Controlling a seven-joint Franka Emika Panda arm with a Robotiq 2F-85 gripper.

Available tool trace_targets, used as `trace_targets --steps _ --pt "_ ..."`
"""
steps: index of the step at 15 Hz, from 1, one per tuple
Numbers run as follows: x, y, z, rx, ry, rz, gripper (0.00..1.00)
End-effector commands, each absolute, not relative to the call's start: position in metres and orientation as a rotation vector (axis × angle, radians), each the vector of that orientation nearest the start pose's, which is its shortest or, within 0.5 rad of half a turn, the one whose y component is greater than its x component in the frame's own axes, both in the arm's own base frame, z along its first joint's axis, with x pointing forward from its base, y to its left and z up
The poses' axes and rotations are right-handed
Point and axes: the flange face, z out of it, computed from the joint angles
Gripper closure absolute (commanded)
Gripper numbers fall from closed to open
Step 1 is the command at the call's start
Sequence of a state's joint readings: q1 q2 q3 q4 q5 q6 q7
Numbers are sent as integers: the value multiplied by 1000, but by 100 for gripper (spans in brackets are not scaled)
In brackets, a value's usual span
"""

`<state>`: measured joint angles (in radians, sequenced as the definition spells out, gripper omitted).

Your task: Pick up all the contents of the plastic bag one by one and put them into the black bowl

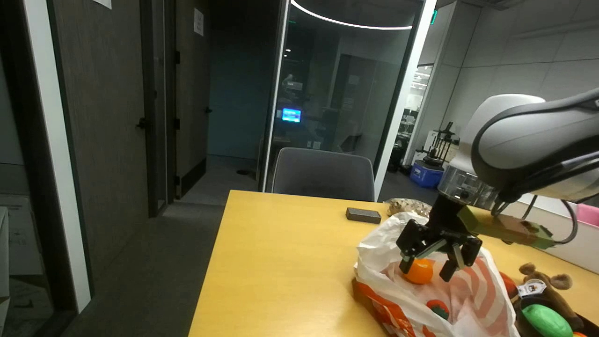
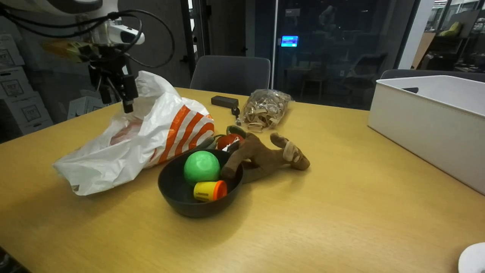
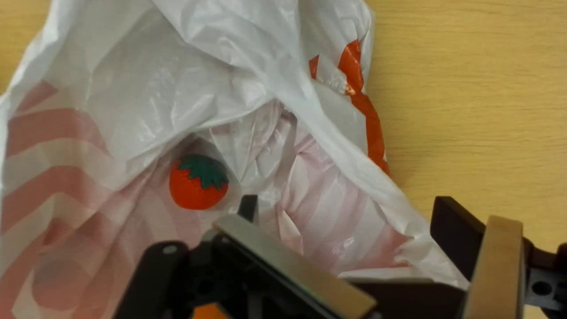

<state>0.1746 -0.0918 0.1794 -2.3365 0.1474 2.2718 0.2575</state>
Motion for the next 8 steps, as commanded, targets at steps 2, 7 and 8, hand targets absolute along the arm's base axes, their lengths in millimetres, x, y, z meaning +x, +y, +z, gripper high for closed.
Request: trace_targets --steps 2,7,8 --pt "489 160 350 -3093 35 -95 0" --pt "507 142 330 -3215 224 -343 0" --pt "511 141 327 -3220 269 -362 0"
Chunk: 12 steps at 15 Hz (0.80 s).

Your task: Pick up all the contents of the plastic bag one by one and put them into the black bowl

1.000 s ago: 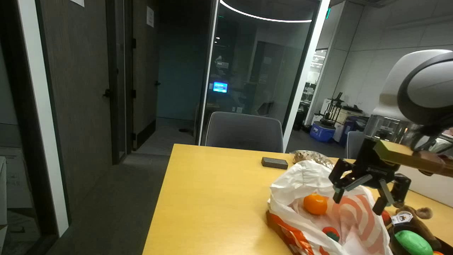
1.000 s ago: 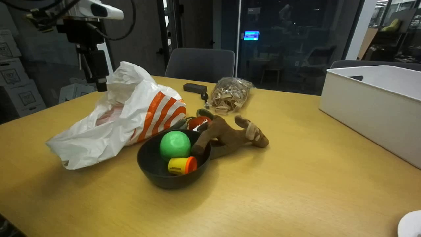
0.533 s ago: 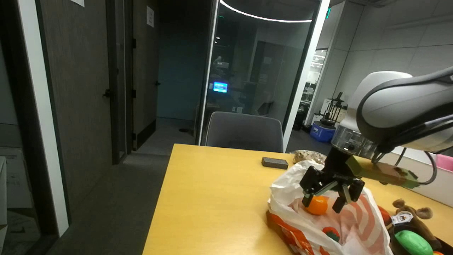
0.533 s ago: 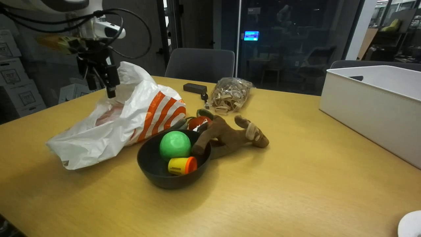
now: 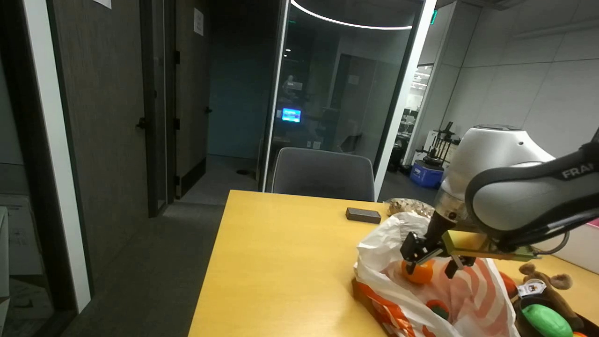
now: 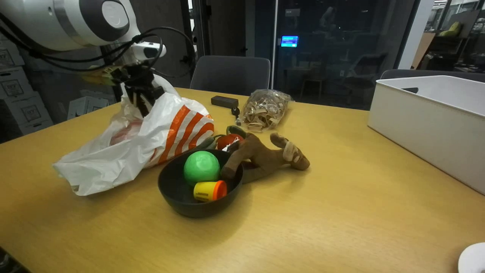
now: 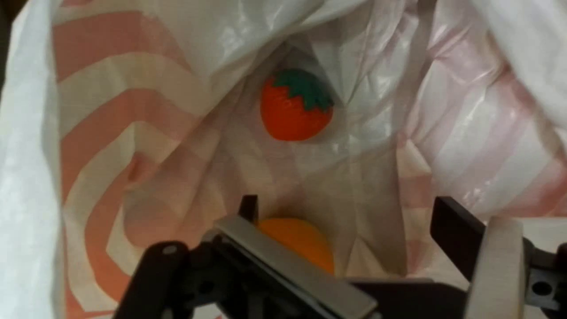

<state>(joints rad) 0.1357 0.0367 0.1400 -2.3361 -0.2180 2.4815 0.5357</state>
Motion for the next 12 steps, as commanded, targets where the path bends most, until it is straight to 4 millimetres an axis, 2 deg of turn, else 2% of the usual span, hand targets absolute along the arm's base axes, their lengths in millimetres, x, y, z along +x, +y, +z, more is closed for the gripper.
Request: trace_targets --steps 1,6,12 --pt "515 141 322 -3213 301 -352 0" --pt "529 132 303 -3182 420 -355 0" --pt "560 107 301 -3179 514 -484 0"
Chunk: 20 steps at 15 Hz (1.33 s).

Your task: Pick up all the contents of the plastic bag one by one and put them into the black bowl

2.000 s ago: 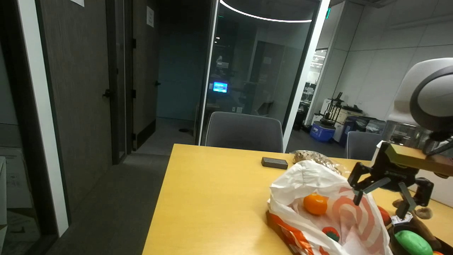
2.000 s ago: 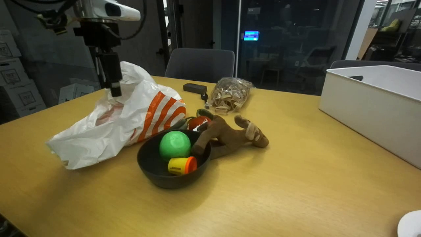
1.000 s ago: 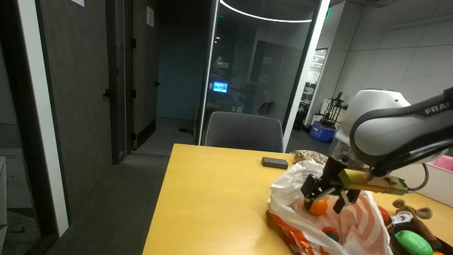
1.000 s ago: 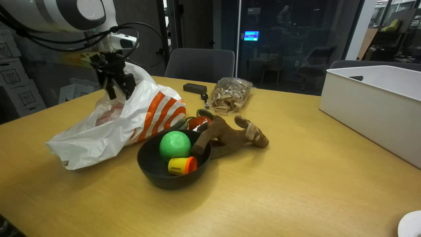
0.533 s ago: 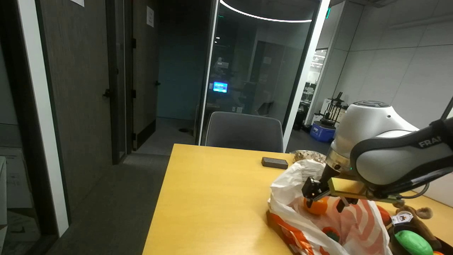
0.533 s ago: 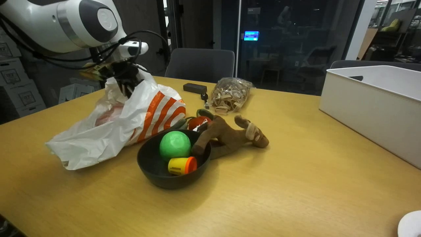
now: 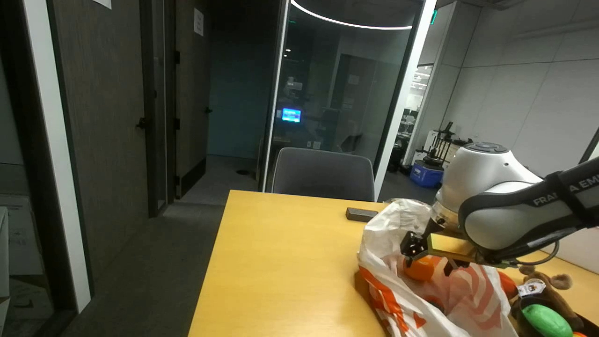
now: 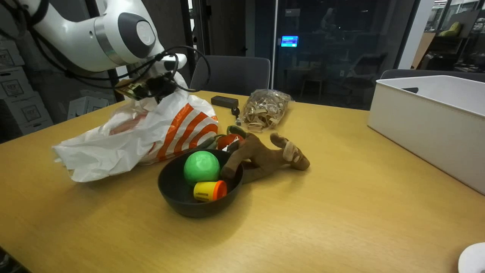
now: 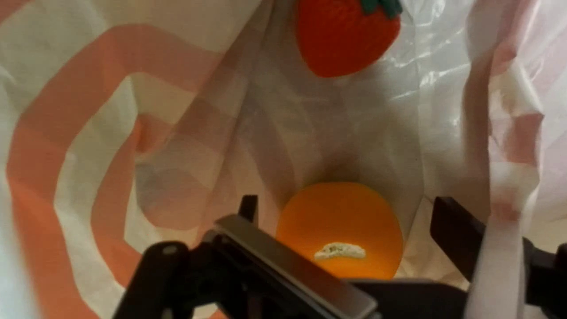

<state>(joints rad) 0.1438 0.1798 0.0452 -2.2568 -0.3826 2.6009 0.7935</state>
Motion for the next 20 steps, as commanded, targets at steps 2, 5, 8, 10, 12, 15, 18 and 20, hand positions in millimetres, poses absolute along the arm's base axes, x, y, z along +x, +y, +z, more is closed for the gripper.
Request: trace_targets --steps 2,5,8,10,12,15,18,20 --pt "567 103 297 -3178 528 -505 0" --pt "575 105 288 -3198 522 -538 0" --pt "580 114 276 -3222 494 -570 0" --pt "584 119 268 -3243 475 -591 0" --pt "586 123 261 -3250 473 -601 21" --pt "585 126 255 -3271 456 -624 44" --pt "577 128 257 -3294 414 -630 66" --pt "569 131 260 -3299 391 -605 81"
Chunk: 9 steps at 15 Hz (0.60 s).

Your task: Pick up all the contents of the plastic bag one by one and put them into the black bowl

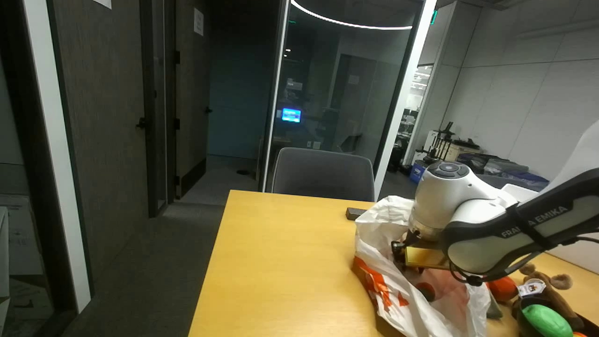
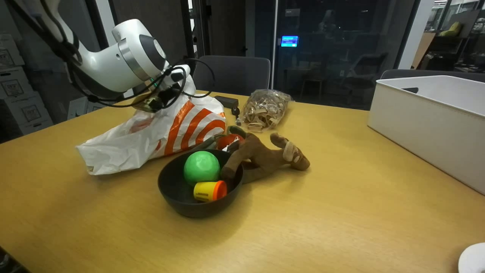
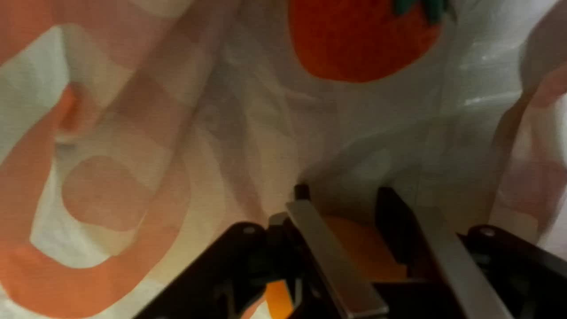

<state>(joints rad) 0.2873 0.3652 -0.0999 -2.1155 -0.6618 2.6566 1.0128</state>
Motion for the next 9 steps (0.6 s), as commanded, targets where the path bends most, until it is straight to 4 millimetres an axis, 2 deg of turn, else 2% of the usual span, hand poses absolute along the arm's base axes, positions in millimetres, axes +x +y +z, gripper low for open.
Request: trace_targets --steps 1,3,4,6,9 --pt "564 132 262 -3298 376 -580 88" --pt "553 136 267 -3303 340 -529 93" --pt "547 139 269 -3314 318 -493 63" --pt "539 143 278 -3310 280 -455 62" --pt "531 149 298 -3297 283 -423 41"
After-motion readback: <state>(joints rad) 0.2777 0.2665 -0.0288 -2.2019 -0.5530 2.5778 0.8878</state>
